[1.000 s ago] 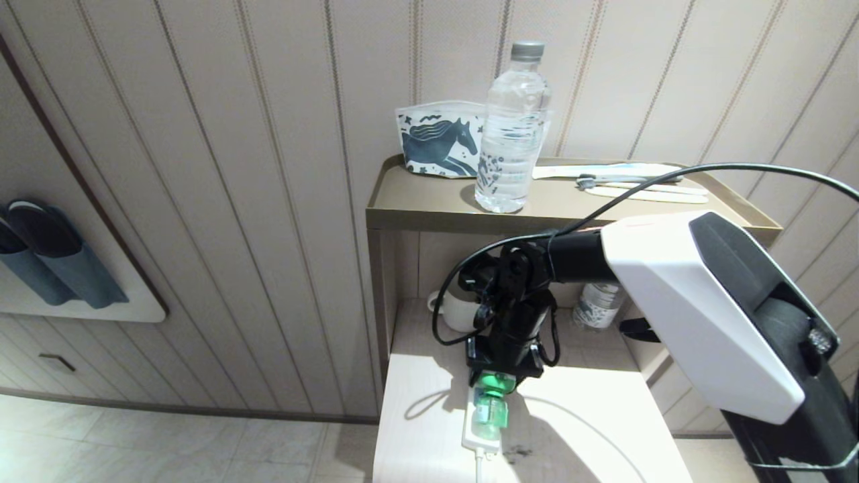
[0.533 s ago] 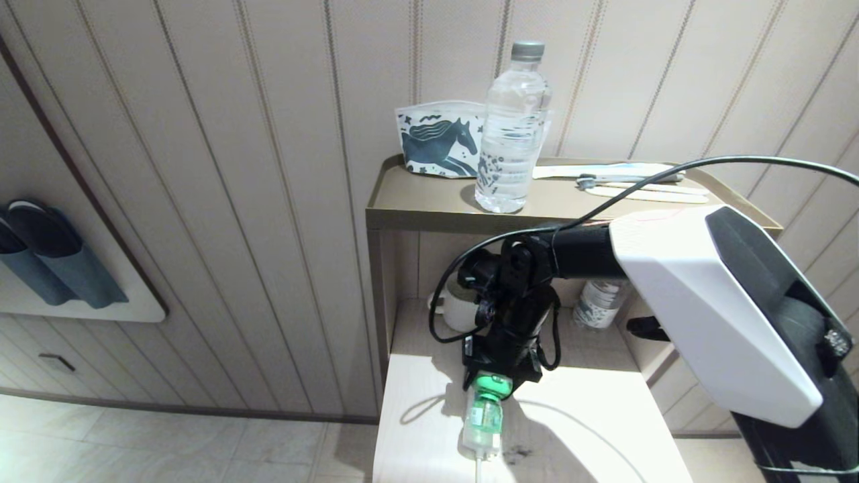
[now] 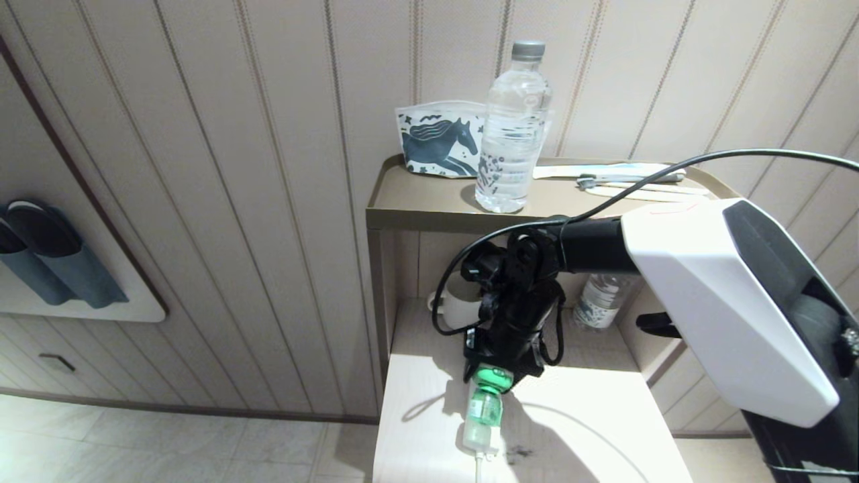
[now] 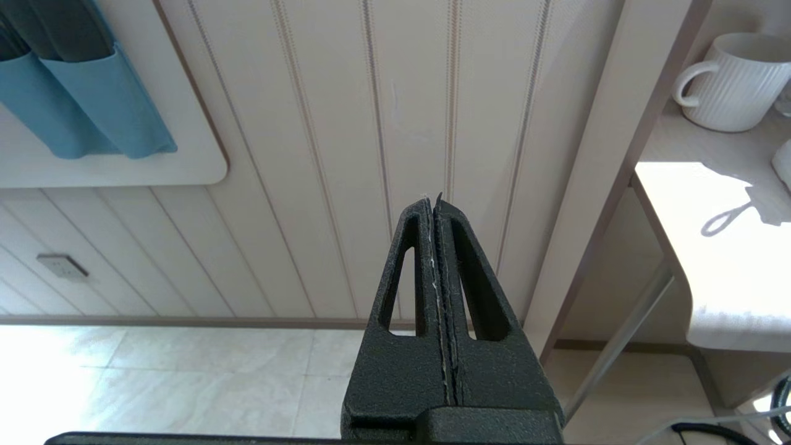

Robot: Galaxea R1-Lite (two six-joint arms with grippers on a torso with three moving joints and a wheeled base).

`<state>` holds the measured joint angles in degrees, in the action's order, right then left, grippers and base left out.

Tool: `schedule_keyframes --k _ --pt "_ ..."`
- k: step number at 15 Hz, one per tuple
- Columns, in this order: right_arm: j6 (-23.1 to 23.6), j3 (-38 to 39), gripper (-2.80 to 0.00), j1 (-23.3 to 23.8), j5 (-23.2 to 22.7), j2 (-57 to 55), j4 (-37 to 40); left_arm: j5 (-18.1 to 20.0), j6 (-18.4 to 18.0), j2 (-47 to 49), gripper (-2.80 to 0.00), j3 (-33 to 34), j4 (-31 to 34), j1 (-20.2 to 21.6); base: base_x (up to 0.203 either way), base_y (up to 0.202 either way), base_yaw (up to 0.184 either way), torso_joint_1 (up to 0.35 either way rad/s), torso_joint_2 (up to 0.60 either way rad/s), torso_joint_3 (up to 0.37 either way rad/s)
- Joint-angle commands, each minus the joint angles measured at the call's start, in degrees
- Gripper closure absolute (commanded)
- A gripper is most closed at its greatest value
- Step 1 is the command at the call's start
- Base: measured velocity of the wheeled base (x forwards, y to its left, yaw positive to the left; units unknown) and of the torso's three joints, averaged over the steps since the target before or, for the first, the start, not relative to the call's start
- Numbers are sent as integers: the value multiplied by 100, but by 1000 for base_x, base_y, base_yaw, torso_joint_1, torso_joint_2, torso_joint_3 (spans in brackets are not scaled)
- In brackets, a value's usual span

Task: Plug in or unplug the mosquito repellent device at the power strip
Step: Insert the plug into the socket

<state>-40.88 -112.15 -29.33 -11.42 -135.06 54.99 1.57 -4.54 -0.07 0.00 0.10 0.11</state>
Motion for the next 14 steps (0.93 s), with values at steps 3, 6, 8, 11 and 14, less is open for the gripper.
schedule_keyframes --k 3,6,8,11,14 --pt "18 0 0 50 237 -38 -58 1 -3 7 0 0 -1 7 0 0 0 0 0 0" --pt "82 -8 0 85 343 -66 -245 1 -3 7 0 0 -1 7 0 0 0 0 0 0" --pt "88 -8 0 85 334 -100 -304 1 -3 7 0 0 -1 7 0 0 0 0 0 0" --pt "80 0 0 77 343 -143 -304 1 -3 7 0 0 -1 7 0 0 0 0 0 0" --pt "97 1 0 59 343 -152 -252 1 -3 7 0 0 -1 -2 0 0 0 0 0 0"
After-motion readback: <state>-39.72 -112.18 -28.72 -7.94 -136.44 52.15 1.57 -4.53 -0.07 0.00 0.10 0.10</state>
